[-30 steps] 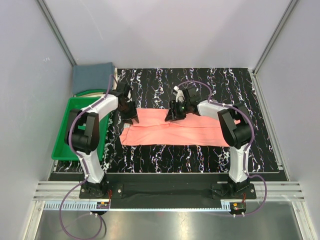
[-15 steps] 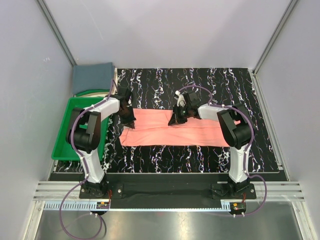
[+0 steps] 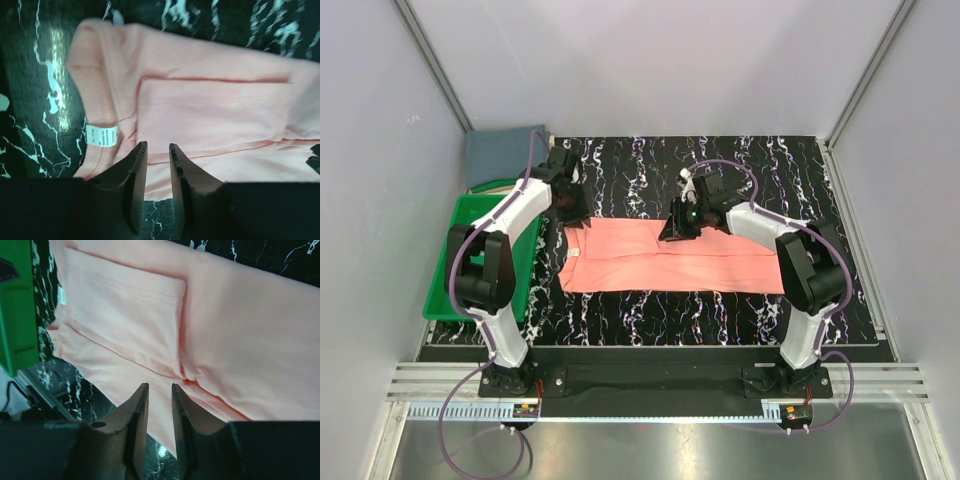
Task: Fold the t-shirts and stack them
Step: Fold the tshirt
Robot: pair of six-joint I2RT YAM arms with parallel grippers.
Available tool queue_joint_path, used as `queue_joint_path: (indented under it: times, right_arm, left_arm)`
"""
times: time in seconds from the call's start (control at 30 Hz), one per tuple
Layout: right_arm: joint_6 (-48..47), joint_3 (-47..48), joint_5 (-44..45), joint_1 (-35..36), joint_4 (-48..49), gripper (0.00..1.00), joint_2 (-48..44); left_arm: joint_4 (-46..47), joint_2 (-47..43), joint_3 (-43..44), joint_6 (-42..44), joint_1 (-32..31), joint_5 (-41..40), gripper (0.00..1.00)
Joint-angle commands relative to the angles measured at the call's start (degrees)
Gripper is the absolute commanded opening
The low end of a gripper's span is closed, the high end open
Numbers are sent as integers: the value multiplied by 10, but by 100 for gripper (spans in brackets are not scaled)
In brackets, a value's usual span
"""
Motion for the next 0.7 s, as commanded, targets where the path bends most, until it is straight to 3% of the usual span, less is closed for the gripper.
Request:
queue_joint_path:
  times: [0.0, 0.1, 0.23, 0.5, 0.67]
  right_arm:
    - [46, 31, 11, 4, -13, 30, -18]
    - [64, 52, -9, 4, -13, 29, 6]
    - [44, 64, -12, 5, -13, 37, 24]
    - [40, 85, -26, 6, -14, 38, 79]
    - [31, 79, -25, 6, -13, 38, 99]
  left_arm:
    - [-4, -3, 25, 4, 1, 11, 29]
    - [-4, 6, 14, 1, 2, -8, 32]
    - [1, 16, -7, 0, 4, -7, 42]
    - [41, 55, -35, -7, 11, 41, 42]
    - [53, 77, -41, -8, 11, 51, 37]
